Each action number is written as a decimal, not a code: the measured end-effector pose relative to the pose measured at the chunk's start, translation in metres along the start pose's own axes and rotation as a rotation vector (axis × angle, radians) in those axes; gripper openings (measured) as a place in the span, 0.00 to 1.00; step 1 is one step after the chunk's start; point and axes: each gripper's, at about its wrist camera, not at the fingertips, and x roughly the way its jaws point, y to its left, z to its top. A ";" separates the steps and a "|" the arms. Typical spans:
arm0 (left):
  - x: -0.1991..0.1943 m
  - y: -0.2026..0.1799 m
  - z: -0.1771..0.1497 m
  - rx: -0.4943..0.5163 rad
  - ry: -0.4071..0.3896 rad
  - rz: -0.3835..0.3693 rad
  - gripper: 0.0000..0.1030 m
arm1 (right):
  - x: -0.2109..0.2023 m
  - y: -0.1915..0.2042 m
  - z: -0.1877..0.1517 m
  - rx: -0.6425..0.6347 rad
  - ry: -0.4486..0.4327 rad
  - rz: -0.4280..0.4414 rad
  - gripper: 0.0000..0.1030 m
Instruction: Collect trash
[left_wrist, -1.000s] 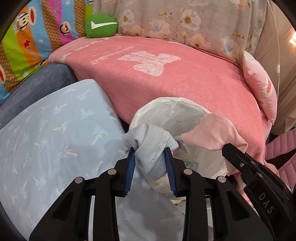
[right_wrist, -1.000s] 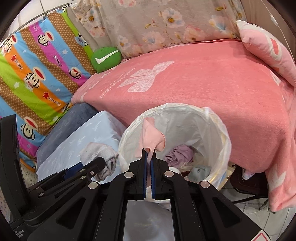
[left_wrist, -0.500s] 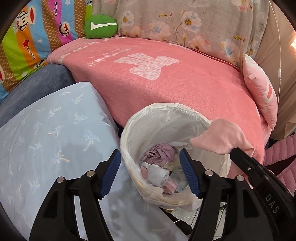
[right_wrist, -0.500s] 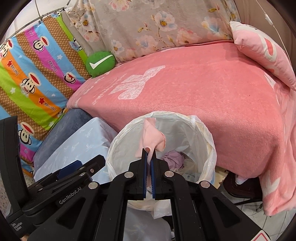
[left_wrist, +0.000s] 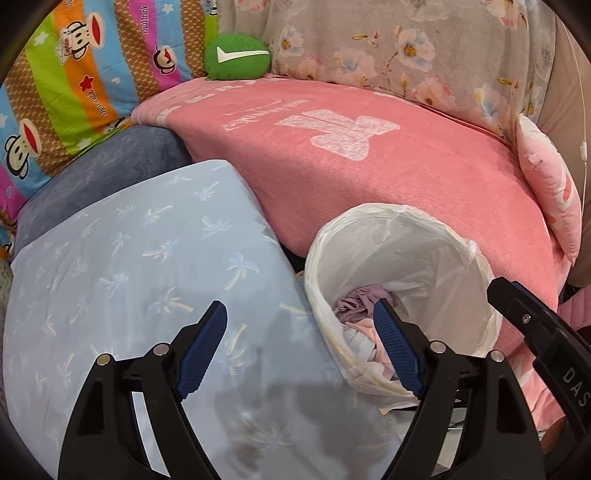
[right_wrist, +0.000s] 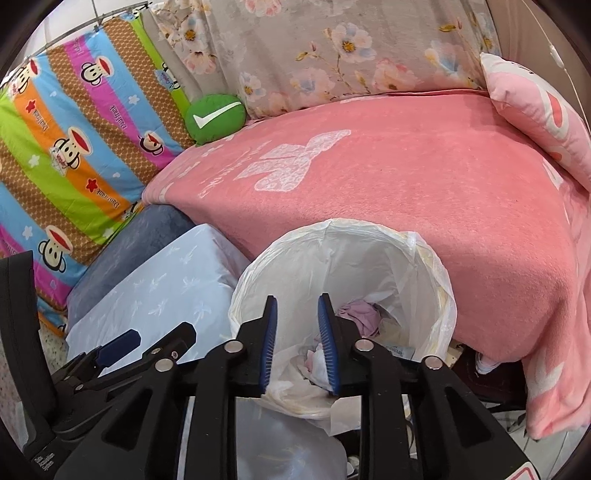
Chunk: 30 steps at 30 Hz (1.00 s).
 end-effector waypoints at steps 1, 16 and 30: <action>0.000 0.002 -0.001 -0.005 0.000 0.005 0.76 | -0.001 0.001 -0.001 -0.005 0.003 0.000 0.34; -0.013 0.024 -0.018 -0.012 -0.005 0.106 0.88 | -0.013 0.025 -0.016 -0.158 0.022 -0.080 0.57; -0.015 0.035 -0.032 -0.041 0.026 0.132 0.90 | -0.013 0.025 -0.032 -0.200 0.047 -0.138 0.71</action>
